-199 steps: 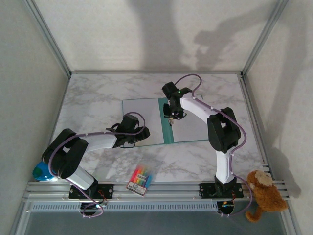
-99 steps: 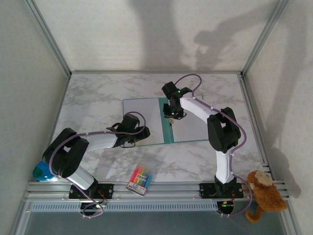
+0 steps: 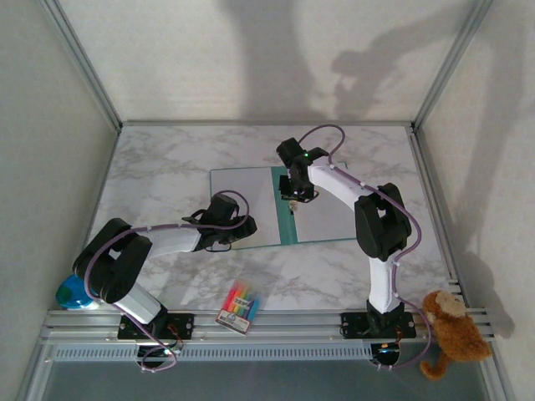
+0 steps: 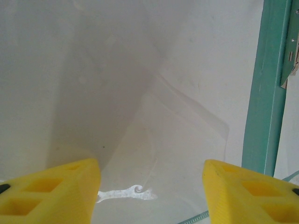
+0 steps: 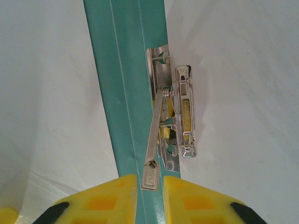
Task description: Put the files into the folder
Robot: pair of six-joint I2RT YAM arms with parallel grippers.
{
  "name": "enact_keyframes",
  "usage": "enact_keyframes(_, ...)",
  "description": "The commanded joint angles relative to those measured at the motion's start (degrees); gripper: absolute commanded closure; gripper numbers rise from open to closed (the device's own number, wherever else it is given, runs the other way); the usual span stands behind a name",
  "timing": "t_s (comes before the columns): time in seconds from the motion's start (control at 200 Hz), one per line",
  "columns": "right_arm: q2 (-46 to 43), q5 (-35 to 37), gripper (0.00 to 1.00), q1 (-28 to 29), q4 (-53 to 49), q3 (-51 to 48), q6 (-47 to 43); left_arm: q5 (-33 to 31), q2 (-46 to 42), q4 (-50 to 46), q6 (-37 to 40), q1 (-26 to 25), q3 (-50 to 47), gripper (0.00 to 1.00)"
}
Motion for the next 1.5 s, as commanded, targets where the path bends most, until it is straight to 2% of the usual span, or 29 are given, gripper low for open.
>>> enact_keyframes(0.0,0.9,1.0,0.79,0.3,-1.5,1.4,-0.3,-1.9,1.9,-4.2,1.2,-0.3,0.3,0.39)
enact_keyframes(0.786,1.7,0.1,0.8,-0.1,-1.4,1.8,-0.1,-1.8,1.7,-4.8,1.7,-0.4,0.7,0.4)
enact_keyframes(1.001,1.8,0.4,0.76,-0.1,-1.9,2.5,-0.1,-1.7,2.1,-4.7,1.6,-0.4,0.7,0.4)
enact_keyframes(1.497,2.4,0.4,0.83,-0.1,-2.0,1.4,-0.1,-1.6,2.5,-4.7,1.7,-0.4,0.4,0.41)
